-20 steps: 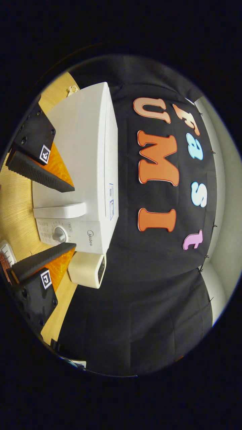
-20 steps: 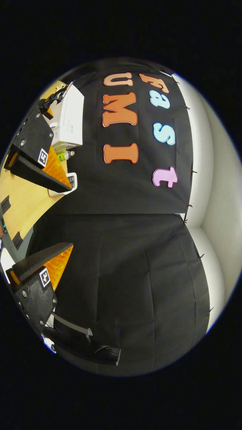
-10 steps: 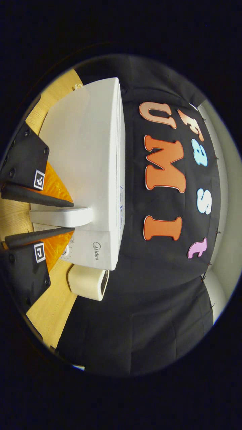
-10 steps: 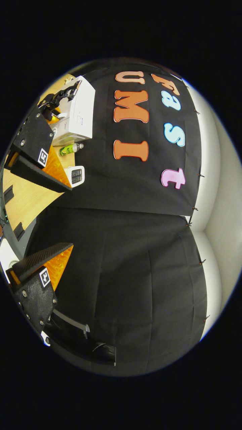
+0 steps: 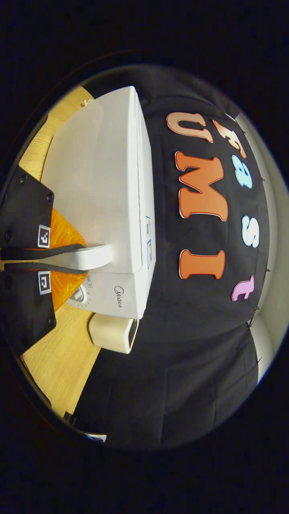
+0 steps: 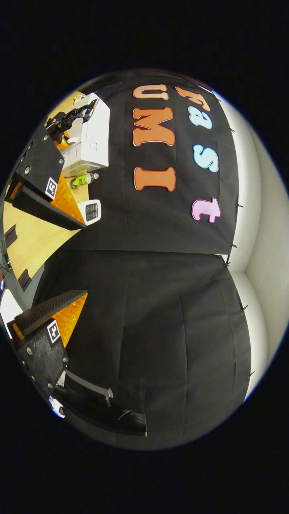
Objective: Open the microwave oven with the left hand, put the food in, and close the microwave oven.
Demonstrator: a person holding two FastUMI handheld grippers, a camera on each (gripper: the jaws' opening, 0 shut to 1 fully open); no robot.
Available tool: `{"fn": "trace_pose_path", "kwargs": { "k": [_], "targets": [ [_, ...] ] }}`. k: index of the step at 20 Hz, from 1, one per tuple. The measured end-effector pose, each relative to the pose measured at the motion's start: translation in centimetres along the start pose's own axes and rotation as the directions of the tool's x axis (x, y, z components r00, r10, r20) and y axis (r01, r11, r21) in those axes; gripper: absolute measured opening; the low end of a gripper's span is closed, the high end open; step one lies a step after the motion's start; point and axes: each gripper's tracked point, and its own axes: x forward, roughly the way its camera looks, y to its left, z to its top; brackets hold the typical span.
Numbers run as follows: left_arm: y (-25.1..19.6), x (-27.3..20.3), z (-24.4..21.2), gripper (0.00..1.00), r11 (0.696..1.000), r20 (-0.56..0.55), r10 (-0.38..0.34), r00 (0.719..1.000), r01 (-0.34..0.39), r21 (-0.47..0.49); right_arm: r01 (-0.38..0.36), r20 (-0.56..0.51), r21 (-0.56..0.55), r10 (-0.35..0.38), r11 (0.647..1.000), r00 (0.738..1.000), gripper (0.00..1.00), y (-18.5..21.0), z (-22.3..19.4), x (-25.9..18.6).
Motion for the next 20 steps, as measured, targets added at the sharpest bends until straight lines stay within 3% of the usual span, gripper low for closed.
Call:
{"fn": "trace_pose_path", "kwargs": {
  "k": [4,7,8,10,13,20],
  "targets": [
    [-0.4,-1.9,-0.8,0.06,0.999,-0.038,-0.009,0.999,0.007,-0.051,0.006,0.019,-0.020,-0.006,1.000,1.000,0.93,-0.1,0.6,-0.4],
    [-0.6,-5.4,-0.5,0.10,0.997,0.006,-0.071,0.997,0.071,-0.002,-0.016,0.017,-0.011,0.016,1.000,1.000,0.93,1.0,0.6,-0.4],
    [-0.6,-6.8,-1.1,0.06,0.994,-0.009,-0.103,0.995,0.103,-0.019,-0.030,0.018,-0.009,0.030,1.000,0.999,0.93,1.7,0.6,-0.4],
    [-0.3,-9.7,-1.6,0.06,0.986,-0.021,-0.163,0.986,0.162,-0.050,-0.070,0.014,-0.007,0.070,0.998,0.997,0.93,3.6,0.2,-0.2],
    [0.7,-13.5,-1.8,0.06,0.977,-0.036,-0.211,0.977,0.210,-0.023,-0.154,0.000,0.004,0.154,0.988,0.988,0.93,7.4,-0.2,-0.1],
    [4.9,-21.8,-3.3,0.06,0.972,-0.058,-0.236,0.970,0.236,-0.009,-0.339,0.014,-0.001,0.339,0.941,0.941,0.98,16.7,0.5,-0.5]
  ]
}}
